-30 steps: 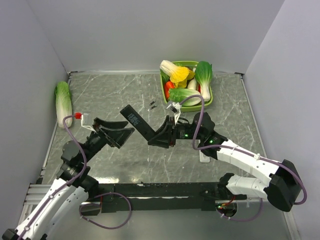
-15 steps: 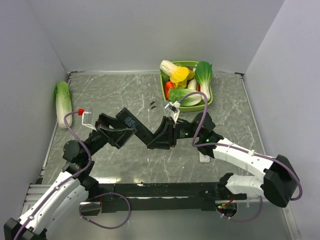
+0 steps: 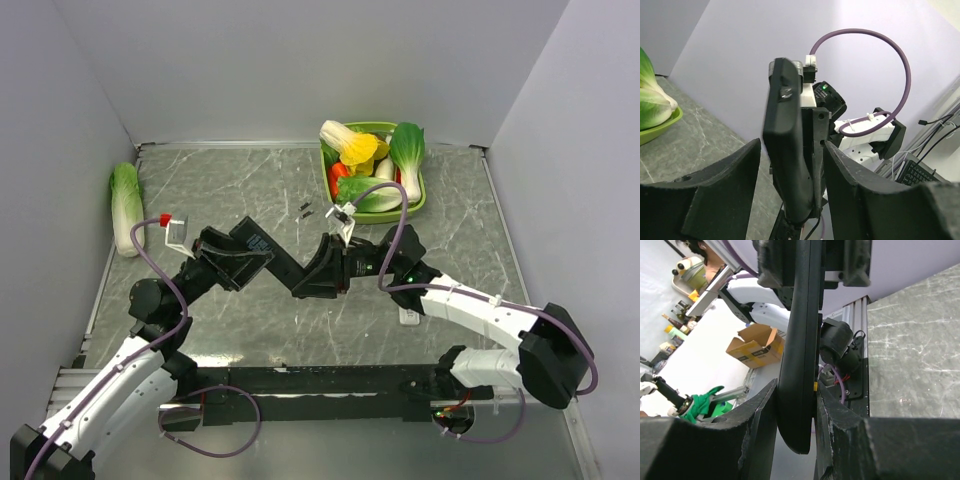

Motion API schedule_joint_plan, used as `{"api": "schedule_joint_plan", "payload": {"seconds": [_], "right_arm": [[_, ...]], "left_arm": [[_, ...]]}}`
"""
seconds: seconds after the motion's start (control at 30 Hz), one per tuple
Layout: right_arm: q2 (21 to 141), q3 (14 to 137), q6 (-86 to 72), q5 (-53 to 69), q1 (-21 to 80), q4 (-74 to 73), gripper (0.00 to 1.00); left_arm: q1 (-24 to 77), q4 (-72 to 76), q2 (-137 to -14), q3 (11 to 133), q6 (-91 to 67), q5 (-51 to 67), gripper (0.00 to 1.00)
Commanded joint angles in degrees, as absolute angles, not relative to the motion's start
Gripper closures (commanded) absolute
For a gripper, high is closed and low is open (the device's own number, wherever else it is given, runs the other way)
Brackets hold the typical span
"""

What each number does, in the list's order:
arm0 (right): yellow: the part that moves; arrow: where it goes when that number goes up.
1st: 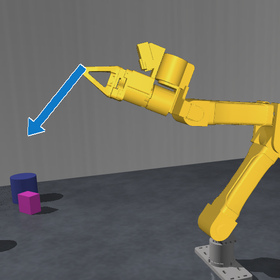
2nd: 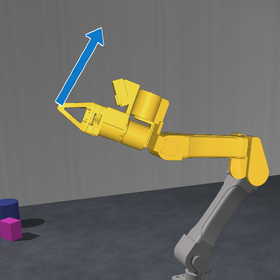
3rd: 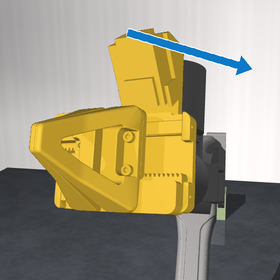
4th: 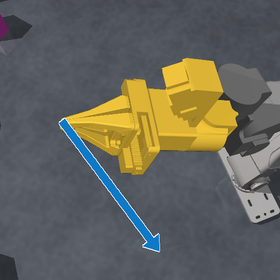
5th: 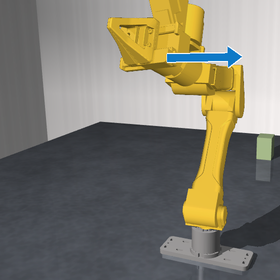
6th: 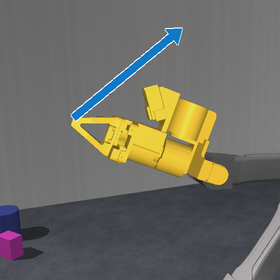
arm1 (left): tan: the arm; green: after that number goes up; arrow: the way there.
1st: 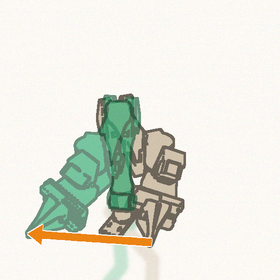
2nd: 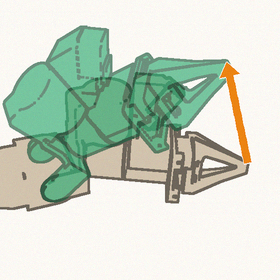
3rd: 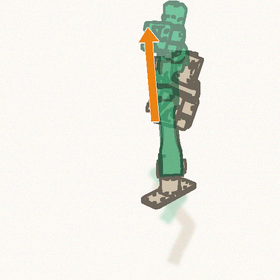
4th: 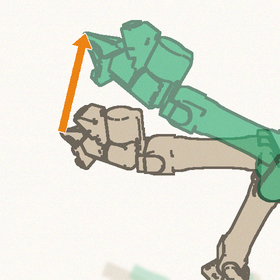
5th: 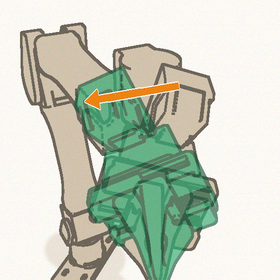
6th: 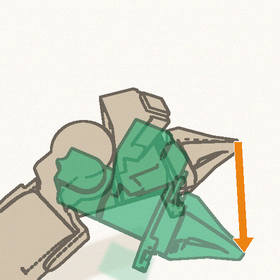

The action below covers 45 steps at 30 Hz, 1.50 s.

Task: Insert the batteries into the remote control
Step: Adjust the remote control.

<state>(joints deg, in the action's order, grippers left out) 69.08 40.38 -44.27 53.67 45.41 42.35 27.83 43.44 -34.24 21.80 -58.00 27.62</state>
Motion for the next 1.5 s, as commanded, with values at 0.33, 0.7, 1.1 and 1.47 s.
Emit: {"api": "schedule_joint_plan", "payload": {"seconds": [0.33, 0.7, 1.1, 1.47], "right_arm": [[73.21, 41.66, -45.70, 53.53, 46.76, 48.51, 1.00], [68.65, 42.89, -34.03, 39.59, 46.76, 27.36, 0.26], [71.63, 47.19, -32.25, 12.76, 48.25, 7.22, 0.00], [83.74, 52.37, -39.20, 4.40, 52.38, 7.38, 0.02]], "left_arm": [[27.86, 46.85, -34.10, 20.83, -58.71, 28.30, 0.68], [27.77, 27.45, -27.25, 22.24, -46.86, 18.92, 0.98], [28.12, 16.87, -27.94, 16.00, -38.41, 2.73, 0.98], [32.34, 19.51, -31.99, 10.28, -38.41, -9.39, 0.98]]}}
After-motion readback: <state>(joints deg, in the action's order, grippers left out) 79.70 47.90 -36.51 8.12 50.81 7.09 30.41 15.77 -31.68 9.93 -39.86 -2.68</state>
